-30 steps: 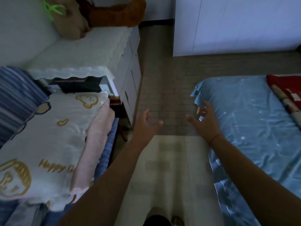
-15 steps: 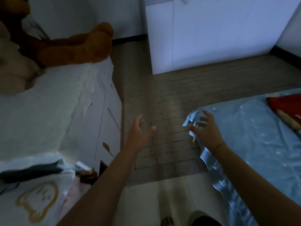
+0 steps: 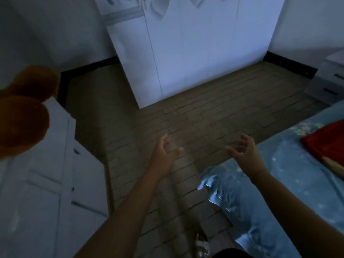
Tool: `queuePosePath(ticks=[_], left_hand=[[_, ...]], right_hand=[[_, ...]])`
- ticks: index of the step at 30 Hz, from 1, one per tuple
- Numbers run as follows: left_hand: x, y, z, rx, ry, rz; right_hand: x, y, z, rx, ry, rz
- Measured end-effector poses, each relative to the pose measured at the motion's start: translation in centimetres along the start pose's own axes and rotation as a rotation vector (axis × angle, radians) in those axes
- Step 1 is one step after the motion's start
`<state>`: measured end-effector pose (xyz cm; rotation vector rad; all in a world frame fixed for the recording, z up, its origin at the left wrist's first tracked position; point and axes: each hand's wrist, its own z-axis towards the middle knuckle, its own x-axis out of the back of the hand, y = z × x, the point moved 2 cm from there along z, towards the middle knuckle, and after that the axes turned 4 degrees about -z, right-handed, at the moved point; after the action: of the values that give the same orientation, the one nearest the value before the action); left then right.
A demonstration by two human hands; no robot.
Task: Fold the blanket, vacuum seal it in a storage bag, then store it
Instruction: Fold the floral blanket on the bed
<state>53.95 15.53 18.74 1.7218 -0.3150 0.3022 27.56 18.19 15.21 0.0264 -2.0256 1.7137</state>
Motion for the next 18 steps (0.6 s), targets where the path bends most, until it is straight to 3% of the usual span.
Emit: queuePosePath(ticks=[9,18], left_hand=[[-5.3,5.0,23.3,-0.073,-0.263,0.092],[-18.1,11.7,45.5,-0.122,-0.641,0.057]], right_hand=[[-1.4,-1.9,17.7,-0.125,0.192,0.016],[2.6,0.4,31.3,-0.397,0.695,0.1]])
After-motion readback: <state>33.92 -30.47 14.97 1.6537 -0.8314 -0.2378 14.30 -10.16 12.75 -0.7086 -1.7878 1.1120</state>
